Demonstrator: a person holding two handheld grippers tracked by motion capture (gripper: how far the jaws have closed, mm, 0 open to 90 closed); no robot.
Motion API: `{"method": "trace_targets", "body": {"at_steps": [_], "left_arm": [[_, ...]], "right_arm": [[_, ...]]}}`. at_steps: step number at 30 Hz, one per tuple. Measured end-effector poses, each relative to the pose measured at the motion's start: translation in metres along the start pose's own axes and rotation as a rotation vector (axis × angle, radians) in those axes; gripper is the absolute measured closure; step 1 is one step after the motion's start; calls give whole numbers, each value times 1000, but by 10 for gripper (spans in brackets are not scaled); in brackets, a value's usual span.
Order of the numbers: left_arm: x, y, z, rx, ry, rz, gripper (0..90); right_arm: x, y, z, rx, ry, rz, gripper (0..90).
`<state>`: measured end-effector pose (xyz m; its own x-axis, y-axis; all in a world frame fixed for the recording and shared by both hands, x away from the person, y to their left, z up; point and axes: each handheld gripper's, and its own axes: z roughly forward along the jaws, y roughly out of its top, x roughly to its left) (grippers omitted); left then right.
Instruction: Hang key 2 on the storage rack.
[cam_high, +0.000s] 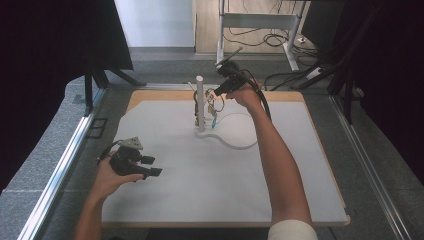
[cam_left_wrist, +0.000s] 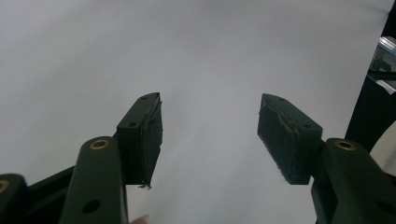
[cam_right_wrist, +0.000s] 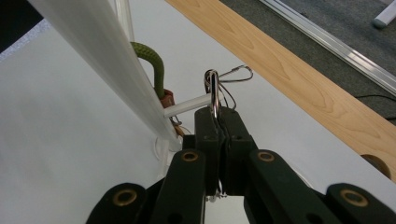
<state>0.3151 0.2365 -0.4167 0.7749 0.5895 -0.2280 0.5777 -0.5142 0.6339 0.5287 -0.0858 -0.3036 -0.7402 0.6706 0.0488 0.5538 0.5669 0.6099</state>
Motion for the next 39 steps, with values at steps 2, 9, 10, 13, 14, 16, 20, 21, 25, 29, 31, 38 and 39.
{"method": "trace_targets", "body": {"at_steps": [2, 9, 10, 13, 14, 16, 20, 21, 25, 29, 31, 38, 39], "left_arm": [[0, 0, 0, 0, -2, 0, 408], [-1, 1, 1, 5, 2, 1, 408], [-1, 1, 2, 6, 1, 1, 407], [-1, 1, 2, 6, 0, 0, 407], [-1, 1, 2, 7, 0, 1, 407], [0, 1, 2, 10, 2, 5, 407], [-1, 1, 2, 13, 4, 7, 407], [-1, 1, 3, 12, 3, 4, 407], [-1, 0, 3, 13, 4, 6, 407], [-1, 0, 2, 13, 4, 8, 406], [-1, 0, 1, 10, 5, 7, 406], [-3, 1, 3, 13, 8, 8, 406], [-3, 1, 3, 15, 10, 9, 406]], "right_arm": [[2, 0, 0, -1, 4, -6, 880], [8, -4, 4, 2, 25, -17, 880], [9, -5, 5, 4, 28, -15, 879], [11, -9, 9, 11, 32, -18, 879], [12, -11, 11, 17, 36, -18, 879], [13, -13, 14, 24, 40, -25, 877], [15, -18, 19, 37, 56, -33, 865], [15, -19, 19, 36, 59, -34, 854], [16, -20, 15, 15, 70, -42, 768], [18, -22, 7, 6, 73, -44, 750], [18, -25, 2, -5, 76, -43, 736], [20, -43, -18, -45, 77, -37, 661], [20, -46, -21, -54, 80, -46, 652]]}}
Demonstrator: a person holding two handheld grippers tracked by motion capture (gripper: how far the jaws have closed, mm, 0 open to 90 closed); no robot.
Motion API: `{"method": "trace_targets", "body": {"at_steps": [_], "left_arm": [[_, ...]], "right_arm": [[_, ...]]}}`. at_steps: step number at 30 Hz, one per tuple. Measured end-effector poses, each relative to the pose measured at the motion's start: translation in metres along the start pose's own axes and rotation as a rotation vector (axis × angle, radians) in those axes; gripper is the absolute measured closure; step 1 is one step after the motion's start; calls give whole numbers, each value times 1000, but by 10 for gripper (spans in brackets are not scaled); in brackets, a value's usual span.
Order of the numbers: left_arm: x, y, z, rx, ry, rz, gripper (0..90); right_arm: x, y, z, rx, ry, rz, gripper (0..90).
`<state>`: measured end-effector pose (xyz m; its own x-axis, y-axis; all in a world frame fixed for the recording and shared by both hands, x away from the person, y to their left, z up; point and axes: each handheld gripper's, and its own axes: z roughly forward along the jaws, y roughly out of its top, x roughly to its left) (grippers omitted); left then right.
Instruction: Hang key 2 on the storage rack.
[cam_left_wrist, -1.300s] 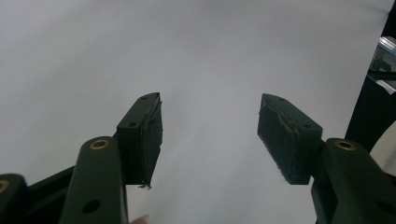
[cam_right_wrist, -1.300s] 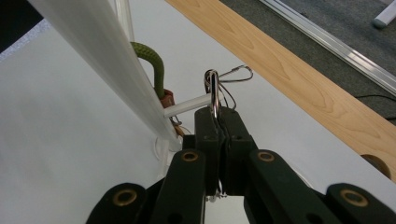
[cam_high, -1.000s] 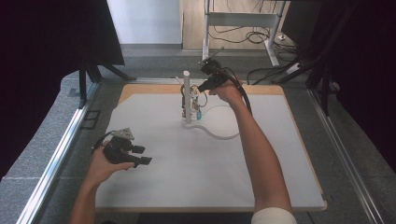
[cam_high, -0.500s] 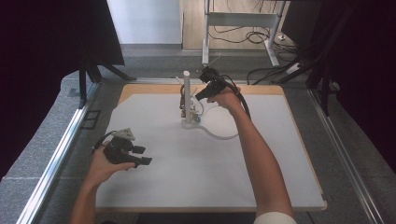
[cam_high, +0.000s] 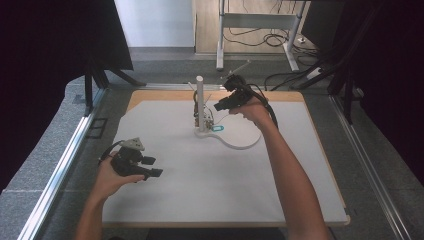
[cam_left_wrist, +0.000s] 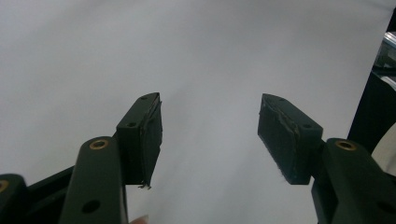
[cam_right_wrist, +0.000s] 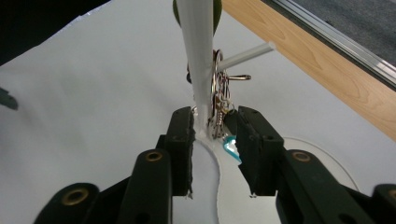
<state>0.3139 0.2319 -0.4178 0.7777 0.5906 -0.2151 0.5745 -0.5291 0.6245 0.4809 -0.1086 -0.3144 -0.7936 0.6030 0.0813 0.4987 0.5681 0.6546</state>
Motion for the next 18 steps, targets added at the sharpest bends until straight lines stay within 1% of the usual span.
{"method": "trace_targets", "body": {"at_steps": [3, 6, 8, 12, 16, 18], "left_arm": [[0, 0, 1, 10, 5, 3, 406], [-1, 0, 2, 12, 6, 3, 406], [-1, 0, 3, 15, 8, 2, 406], [-2, 0, 4, 20, 14, 4, 405], [-2, 1, 6, 28, 11, 11, 402], [-3, 0, 7, 26, 13, 9, 402]], "right_arm": [[2, -11, -11, -17, 2, 5, 619], [3, -26, -20, -33, 6, -5, 598], [3, -38, -25, -43, 7, 4, 590], [3, -62, -35, -69, 11, 14, 574], [4, -90, -44, -98, 28, 28, 558], [5, -105, -45, -111, 30, 25, 551]]}}
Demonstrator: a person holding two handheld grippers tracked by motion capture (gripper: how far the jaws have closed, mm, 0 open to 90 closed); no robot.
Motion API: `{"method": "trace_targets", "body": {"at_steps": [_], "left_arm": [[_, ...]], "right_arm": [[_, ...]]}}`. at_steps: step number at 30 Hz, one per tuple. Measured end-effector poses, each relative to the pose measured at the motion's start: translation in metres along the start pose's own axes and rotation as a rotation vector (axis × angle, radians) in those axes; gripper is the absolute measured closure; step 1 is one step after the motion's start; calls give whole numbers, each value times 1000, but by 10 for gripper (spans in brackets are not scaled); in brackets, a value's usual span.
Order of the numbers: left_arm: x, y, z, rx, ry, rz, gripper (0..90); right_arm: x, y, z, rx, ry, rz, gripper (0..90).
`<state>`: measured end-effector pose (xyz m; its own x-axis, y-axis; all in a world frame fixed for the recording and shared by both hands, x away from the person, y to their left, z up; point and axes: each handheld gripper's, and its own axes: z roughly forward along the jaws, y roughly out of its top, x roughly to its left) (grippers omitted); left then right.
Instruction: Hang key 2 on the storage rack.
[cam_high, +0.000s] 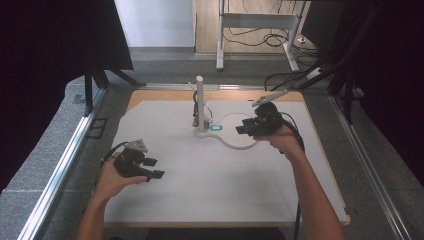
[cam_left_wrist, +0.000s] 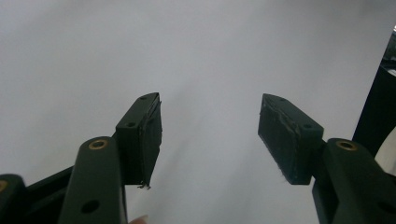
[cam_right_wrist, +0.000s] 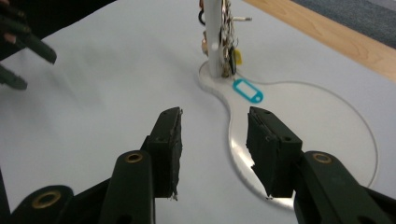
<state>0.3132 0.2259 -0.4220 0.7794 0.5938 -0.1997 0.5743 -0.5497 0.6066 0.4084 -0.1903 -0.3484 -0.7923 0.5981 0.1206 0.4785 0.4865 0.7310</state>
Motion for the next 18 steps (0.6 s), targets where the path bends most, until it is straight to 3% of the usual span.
{"method": "trace_targets", "body": {"at_steps": [9, 15, 18], "left_arm": [[-1, -1, -2, 2, 10, -11, 401], [-5, -1, -1, 4, 13, -14, 399], [-7, 0, -1, 1, 15, -16, 397]], "right_arm": [[6, -68, -8, -56, 10, 31, 536], [8, -88, -10, -69, -24, 32, 498], [12, -96, -13, -118, -42, 53, 464]]}}
